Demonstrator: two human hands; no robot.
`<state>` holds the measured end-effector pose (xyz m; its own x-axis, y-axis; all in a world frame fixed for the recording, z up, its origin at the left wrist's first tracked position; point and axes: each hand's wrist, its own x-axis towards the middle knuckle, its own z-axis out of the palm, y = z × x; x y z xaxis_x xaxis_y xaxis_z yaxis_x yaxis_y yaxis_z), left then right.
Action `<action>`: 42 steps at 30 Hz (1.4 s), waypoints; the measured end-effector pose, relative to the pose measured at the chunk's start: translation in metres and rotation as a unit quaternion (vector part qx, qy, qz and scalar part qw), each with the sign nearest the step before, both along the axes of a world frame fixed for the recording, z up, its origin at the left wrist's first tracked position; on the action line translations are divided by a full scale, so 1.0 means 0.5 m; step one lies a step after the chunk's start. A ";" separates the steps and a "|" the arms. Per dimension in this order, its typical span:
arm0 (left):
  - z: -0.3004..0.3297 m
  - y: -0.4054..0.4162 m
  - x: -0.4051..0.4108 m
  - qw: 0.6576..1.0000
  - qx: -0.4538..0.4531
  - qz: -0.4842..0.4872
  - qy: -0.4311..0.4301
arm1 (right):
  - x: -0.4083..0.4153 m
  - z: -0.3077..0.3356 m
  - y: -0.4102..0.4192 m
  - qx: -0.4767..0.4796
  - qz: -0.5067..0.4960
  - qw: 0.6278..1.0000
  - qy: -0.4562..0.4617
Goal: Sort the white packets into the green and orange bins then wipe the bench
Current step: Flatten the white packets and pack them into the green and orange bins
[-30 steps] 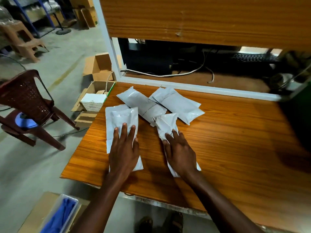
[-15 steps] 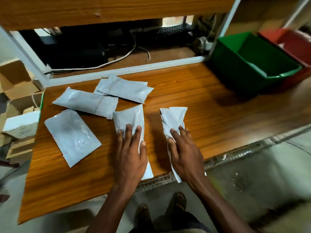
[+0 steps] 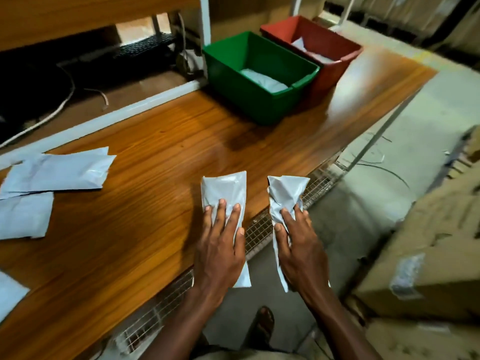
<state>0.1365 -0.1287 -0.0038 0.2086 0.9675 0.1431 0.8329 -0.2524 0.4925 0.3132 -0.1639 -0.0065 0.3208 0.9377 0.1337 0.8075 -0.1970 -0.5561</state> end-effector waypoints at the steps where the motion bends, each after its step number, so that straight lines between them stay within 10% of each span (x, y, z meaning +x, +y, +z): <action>1: -0.004 0.000 0.036 1.000 -0.001 -0.013 0.001 | 0.032 -0.005 -0.006 0.002 -0.011 1.000 0.003; 22: -0.013 0.223 0.549 0.986 -0.032 -0.160 0.016 | 0.509 -0.024 0.162 0.012 -0.120 0.993 0.018; 42: 0.231 0.530 0.719 0.989 0.091 0.103 -0.049 | 0.695 0.174 0.661 0.134 0.127 0.982 0.046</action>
<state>0.4959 0.1361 0.1117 -0.0149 0.9445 0.3280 0.8262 -0.1732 0.5362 0.6605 0.1665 0.0807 0.1028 0.9243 0.3675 0.7550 0.1680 -0.6338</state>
